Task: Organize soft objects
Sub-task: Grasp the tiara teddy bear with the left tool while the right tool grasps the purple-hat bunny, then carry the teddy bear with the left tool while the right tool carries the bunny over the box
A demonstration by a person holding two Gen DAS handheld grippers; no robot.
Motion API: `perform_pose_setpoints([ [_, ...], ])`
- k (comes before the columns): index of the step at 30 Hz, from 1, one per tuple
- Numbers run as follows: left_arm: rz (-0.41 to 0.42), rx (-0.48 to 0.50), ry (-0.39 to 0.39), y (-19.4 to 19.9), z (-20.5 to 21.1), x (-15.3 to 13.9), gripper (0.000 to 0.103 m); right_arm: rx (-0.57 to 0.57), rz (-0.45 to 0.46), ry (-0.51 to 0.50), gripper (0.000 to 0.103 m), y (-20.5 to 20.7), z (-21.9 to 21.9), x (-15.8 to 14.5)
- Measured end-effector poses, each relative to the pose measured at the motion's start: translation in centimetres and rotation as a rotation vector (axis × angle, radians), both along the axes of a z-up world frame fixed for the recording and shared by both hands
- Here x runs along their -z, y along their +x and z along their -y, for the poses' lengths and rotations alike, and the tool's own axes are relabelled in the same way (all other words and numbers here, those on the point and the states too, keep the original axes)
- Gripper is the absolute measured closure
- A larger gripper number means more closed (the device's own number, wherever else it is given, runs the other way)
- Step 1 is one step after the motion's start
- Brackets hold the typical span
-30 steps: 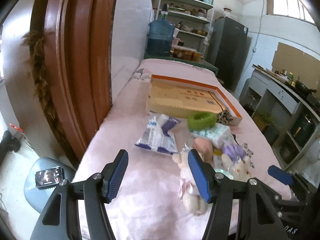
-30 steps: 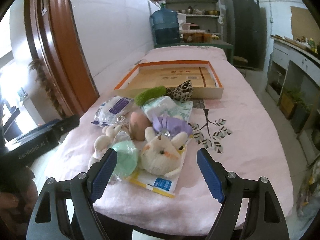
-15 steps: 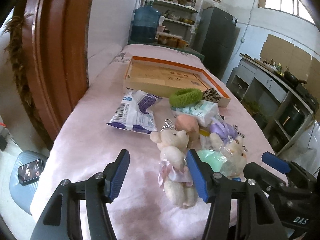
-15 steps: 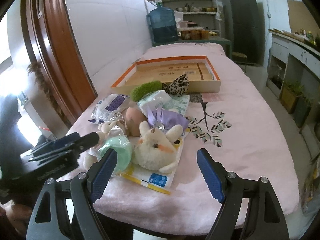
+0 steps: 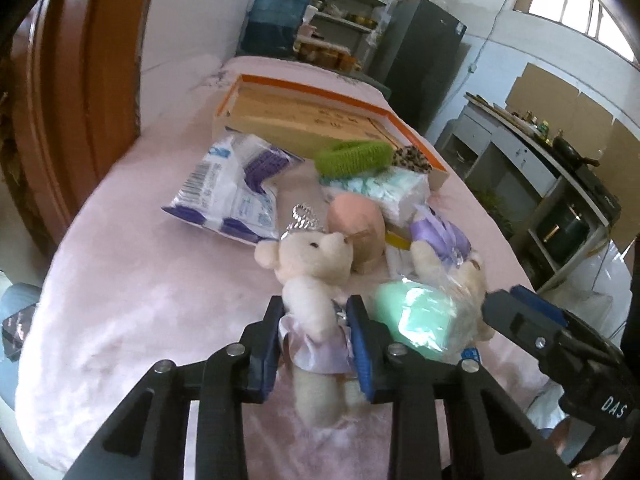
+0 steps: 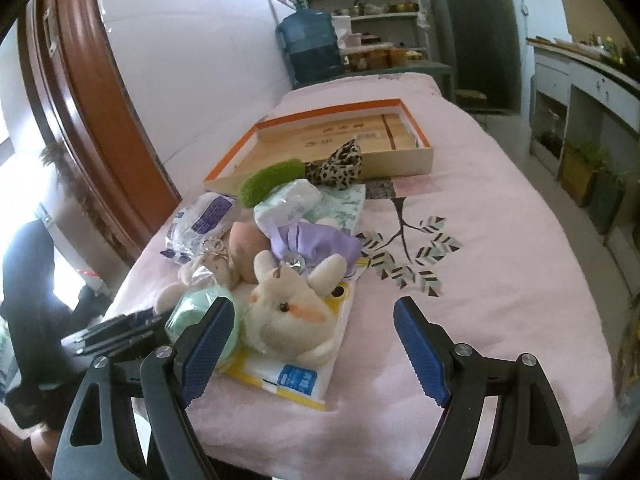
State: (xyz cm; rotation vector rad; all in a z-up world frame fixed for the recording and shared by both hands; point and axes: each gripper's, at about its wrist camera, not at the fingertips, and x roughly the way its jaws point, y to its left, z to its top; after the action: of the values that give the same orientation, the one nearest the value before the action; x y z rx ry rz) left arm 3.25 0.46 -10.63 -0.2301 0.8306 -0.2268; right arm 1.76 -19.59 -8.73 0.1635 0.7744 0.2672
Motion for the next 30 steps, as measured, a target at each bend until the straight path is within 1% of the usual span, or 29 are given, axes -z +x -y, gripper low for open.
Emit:
perform_pose_setpoints([
  [3, 0.005, 0.009, -0.001, 0.1, 0.2, 0.2, 0.073, -0.013, -0.013, -0.002, 0.02, 0.6, -0.4, 0.5],
  [5, 0.008, 0.015, 0.002, 0.1, 0.2, 0.2, 0.074, -0.028, -0.029, 0.01, 0.025, 1.0, -0.6, 0.9],
  [7, 0.01, 0.017, -0.002, 0.0, 0.0, 0.3, 0.074, -0.036, -0.041, 0.007, 0.045, 1.1, -0.9, 1.2],
  [8, 0.009, 0.02, -0.006, 0.1, 0.0, 0.3, 0.074, -0.048, -0.05, 0.007, 0.049, 1.2, -1.0, 1.4],
  [9, 0.011, 0.021, -0.008, 0.0, -0.1, 0.4, 0.074, -0.058, -0.052, 0.015, 0.056, 1.1, -1.1, 1.5],
  [13, 0.019, 0.024, -0.005, -0.3, -0.1, 0.3, 0.074, -0.063, -0.045, 0.007, 0.058, 0.8, -1.3, 1.5],
  [17, 0.029, 0.025, -0.004, -0.5, -0.1, 0.1, 0.074, -0.045, -0.041, 0.031, 0.058, 0.5, -0.5, 1.3],
  [24, 0.065, 0.008, -0.006, -1.3, -0.6, -0.9, 0.074, -0.028, -0.008, 0.028, 0.059, -0.1, 0.1, 0.2],
  [30, 0.07, -0.007, -0.022, -1.4, -1.1, -1.6, 0.074, -0.026, 0.01, 0.025, 0.059, -0.3, 0.3, -0.4],
])
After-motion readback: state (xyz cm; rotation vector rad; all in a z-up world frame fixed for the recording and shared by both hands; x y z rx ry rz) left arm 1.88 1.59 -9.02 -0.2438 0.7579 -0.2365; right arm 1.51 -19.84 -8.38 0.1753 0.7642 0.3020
